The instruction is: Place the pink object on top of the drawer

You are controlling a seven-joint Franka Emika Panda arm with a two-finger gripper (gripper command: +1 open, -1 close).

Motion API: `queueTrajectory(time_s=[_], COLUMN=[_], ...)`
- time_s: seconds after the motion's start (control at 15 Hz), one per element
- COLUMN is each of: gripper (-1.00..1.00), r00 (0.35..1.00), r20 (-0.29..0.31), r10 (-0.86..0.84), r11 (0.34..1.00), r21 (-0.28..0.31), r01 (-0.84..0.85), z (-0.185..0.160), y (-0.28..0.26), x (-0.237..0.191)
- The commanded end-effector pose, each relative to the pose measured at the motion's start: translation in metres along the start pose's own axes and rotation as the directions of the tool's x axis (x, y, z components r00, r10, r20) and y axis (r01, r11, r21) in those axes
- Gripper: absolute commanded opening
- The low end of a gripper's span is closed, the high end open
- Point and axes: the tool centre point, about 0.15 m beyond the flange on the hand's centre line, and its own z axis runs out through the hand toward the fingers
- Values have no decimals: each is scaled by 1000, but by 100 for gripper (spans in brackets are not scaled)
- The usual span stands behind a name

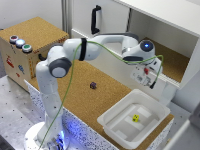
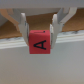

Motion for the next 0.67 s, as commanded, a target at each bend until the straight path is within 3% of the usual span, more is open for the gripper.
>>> queueTrajectory(time_s=[0.0, 0.33, 0.6], gripper=[-100, -100, -100], r00=[994, 965, 901], r20=[29, 76, 82], r10=[-103, -251, -427], r11=[987, 968, 900], r21=[-123, 10, 136], r01=[106, 251, 414], z=[7, 25, 29], y=[-148, -264, -377], x=[-54, -78, -94])
